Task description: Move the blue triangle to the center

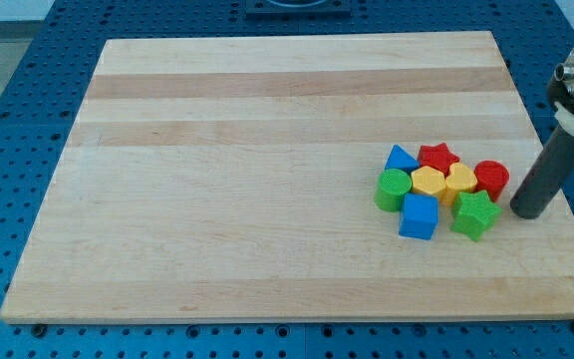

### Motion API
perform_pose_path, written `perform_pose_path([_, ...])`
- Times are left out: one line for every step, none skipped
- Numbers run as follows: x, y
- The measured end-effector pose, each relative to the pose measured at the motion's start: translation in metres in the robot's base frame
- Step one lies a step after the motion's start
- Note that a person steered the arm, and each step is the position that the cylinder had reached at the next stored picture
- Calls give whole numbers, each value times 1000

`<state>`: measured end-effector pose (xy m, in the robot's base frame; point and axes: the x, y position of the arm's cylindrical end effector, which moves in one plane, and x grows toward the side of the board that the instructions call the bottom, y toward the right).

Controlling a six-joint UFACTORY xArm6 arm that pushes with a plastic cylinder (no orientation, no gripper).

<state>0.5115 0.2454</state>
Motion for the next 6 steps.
perform_pose_path([0,0])
perform_pose_path([0,-4])
perform_pose_path([-39,-88])
perform_pose_path([-81,-207])
perform_pose_path([-100,-240])
perform_pose_path([-99,-203])
